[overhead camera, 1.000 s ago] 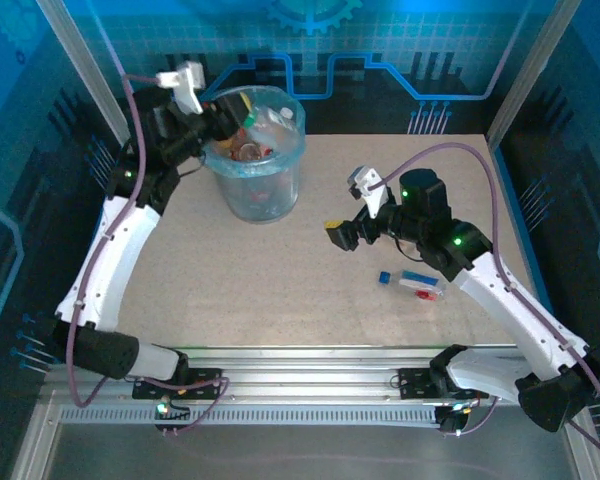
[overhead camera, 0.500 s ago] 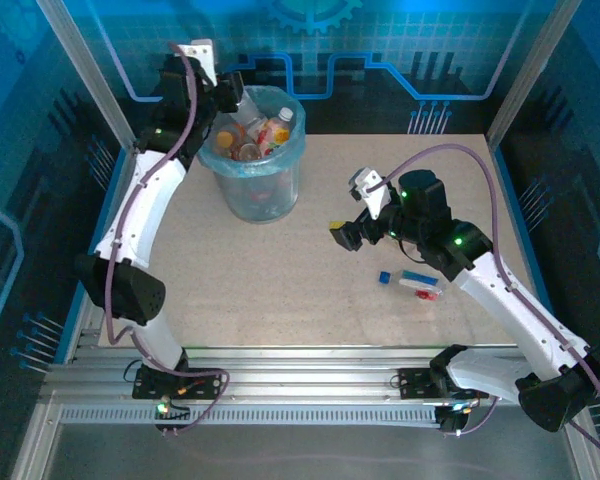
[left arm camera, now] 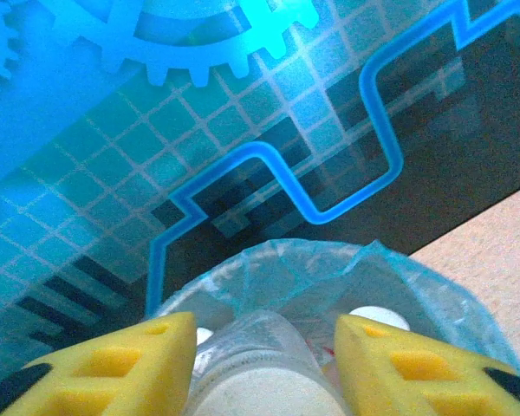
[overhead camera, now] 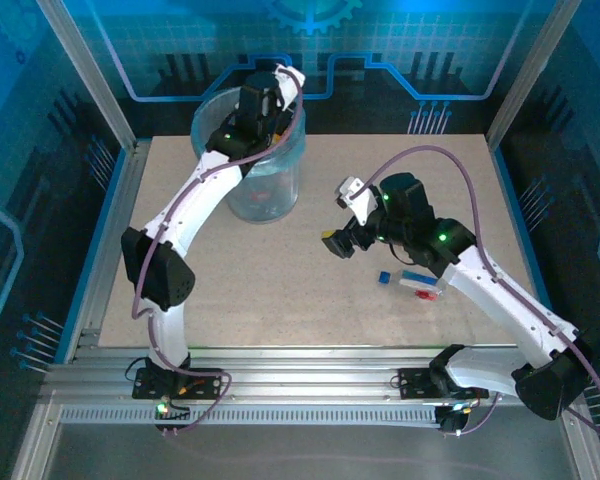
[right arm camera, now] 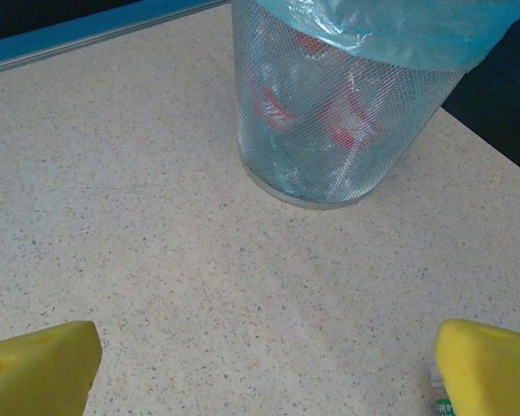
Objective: Put the plastic bottles in the bin
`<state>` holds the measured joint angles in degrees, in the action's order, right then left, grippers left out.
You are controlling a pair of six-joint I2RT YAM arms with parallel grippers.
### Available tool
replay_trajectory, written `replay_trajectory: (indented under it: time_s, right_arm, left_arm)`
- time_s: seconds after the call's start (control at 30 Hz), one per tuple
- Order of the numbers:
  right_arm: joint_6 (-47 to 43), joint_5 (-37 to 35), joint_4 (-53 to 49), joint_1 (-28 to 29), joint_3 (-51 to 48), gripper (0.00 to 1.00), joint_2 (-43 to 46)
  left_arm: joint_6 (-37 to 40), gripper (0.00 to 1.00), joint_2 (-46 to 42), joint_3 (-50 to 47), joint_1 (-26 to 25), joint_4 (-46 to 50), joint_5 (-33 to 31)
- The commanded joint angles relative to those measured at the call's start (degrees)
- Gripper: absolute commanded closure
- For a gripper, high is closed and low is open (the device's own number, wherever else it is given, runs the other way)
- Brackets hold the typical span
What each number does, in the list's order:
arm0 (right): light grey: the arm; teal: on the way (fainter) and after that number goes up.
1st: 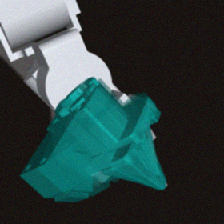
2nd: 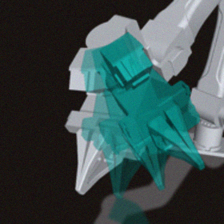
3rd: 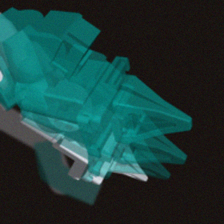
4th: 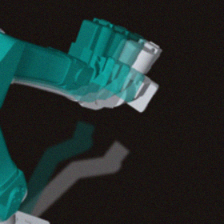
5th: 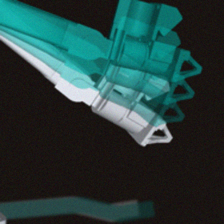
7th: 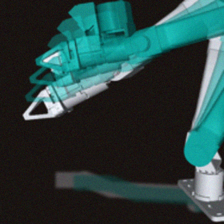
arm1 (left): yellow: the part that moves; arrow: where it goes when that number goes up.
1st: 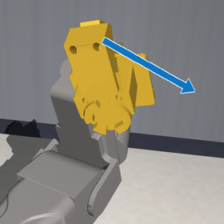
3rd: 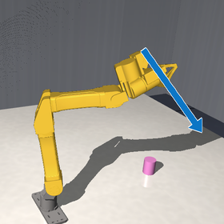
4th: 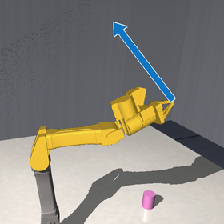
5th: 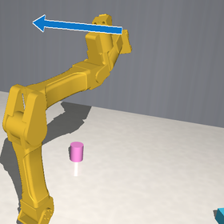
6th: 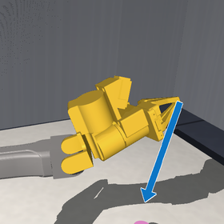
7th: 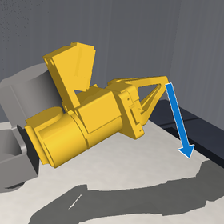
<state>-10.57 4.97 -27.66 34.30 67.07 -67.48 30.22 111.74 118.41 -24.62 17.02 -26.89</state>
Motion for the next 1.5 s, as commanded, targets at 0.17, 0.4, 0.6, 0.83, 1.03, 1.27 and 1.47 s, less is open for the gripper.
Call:
replay_trajectory:
  time_s: [0.17,0.4,0.6,0.83,1.03,1.27,1.47]
  right_arm:
    - [-0.9,-1.3,-1.0,1.2,2.0,0.00,-0.3]
    - [-0.5,-1.2,-0.6,2.6,2.1,0.00,-1.1]
    - [-0.5,-1.8,-0.9,3.4,2.0,0.00,-1.2]
    - [-0.2,-2.1,-1.3,4.6,2.1,0.00,-1.2]
    - [0.0,-3.1,-1.6,5.0,0.9,0.00,-0.2]
    - [0.1,-3.0,-1.9,5.2,1.6,0.00,-1.1]
    - [-0.1,-3.1,-2.0,5.6,2.6,0.00,-2.1]
  left_arm:
    - [-2.2,0.17,-0.9,7.6,-0.2,11.8,-0.3]
    - [-8.5,0.35,-0.1,11.7,0.0,22.5,1.9]
    - [-16.3,0.42,1.1,11.6,1.9,29.4,6.1]
    - [-26.1,0.45,6.4,18.8,9.4,34.2,15.6]
    - [-27.5,0.47,10.4,18.6,11.6,37.1,17.5]
    - [-27.5,0.45,12.1,17.6,11.8,37.3,18.3]
    - [-27.9,0.36,13.6,17.8,12.8,37.8,18.4]
